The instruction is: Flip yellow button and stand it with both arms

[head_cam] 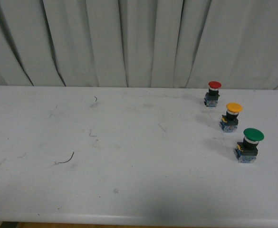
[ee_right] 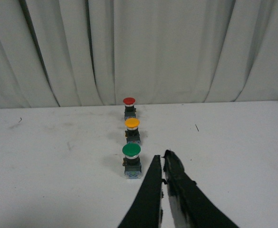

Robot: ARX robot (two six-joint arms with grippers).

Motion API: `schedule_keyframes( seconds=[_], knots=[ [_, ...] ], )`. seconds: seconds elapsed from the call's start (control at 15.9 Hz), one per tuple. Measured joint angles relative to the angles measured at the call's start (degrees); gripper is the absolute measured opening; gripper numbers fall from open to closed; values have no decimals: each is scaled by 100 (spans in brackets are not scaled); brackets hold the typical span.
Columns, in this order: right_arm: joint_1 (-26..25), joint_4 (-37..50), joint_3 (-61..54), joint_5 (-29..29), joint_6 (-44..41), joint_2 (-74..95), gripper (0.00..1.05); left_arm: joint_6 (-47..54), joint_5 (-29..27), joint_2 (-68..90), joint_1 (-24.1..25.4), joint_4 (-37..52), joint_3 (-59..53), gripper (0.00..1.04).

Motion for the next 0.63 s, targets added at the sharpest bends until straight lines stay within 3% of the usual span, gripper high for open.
schedule_keyframes(
  seconds=[0.44, 0.5, 0.63],
  knots=[
    [0, 7, 0, 2, 4, 0, 92, 0, 0, 0, 0, 2, 0, 98],
    [0, 7, 0, 2, 4, 0, 100, 0, 0, 0, 0, 4, 0, 98],
    [0, 7, 0, 2, 4, 0, 98, 0, 0, 0, 0, 4, 0, 98]
  ],
)
